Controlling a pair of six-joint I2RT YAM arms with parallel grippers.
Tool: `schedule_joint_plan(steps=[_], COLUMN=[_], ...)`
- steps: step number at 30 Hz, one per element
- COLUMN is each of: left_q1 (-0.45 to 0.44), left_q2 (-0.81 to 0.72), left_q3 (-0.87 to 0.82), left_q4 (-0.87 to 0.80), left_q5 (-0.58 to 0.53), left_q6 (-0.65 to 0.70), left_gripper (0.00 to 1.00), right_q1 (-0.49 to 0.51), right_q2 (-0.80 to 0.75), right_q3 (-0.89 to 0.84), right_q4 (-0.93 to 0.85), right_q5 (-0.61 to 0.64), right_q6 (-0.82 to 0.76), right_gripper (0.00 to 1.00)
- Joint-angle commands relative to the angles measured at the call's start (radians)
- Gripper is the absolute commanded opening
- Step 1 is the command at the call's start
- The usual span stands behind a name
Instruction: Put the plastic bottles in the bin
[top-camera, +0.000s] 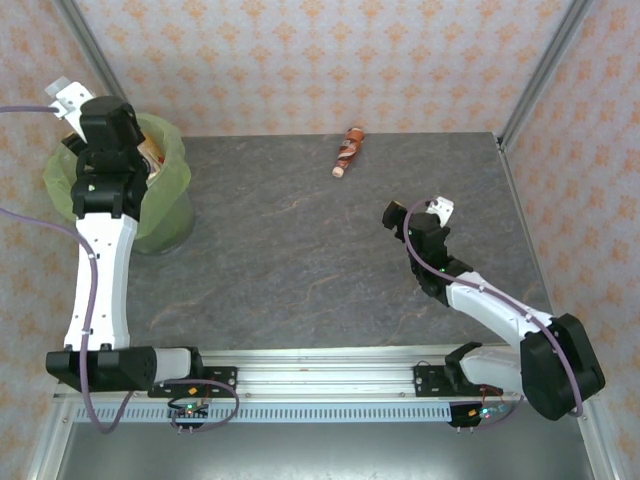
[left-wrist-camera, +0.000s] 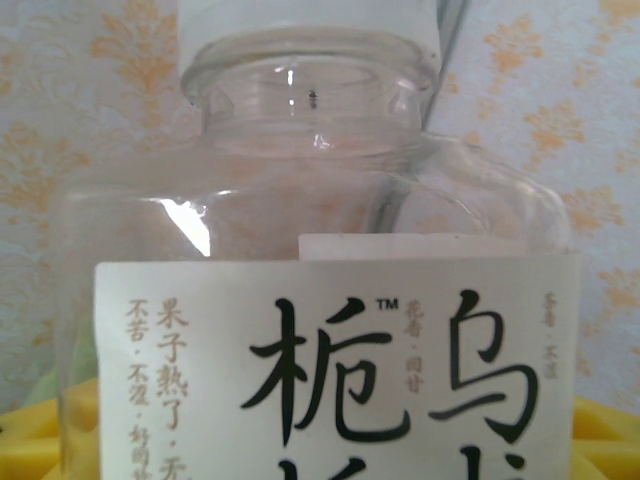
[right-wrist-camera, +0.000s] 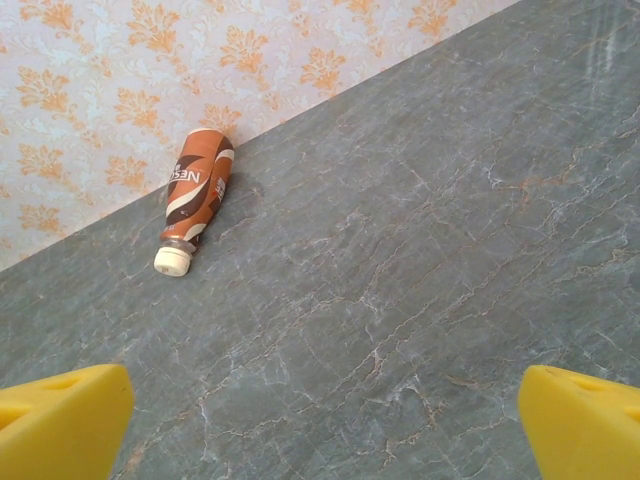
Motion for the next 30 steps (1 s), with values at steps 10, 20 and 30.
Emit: schedule_joint_plan(steps=[10,20,30], left_q1=[0.205,0.216,0.219], left_q2=[0.141,0.294,0.428], left_q3=[0.049,0.22,0.414], left_q4=[-0.023,-0.224,-0.414], left_q5=[0.143,0.101,0.163], left_q6=[-0.152,-0.193,-0.289], left_gripper=[0.51,0.58,0.95], right_q1=[-0.007,-0.006,-0.006], right_q2=[-0.05,-0.064,-0.067], right_q3=[-0.034,-0.048,-0.045], right_q4=[-0.024,-0.035,-0.045], right_q5=[0.042,0.05,0.046], right_q6=[-0.038,-0.042,-0.046], right_gripper=[0.99,0.99,0.99])
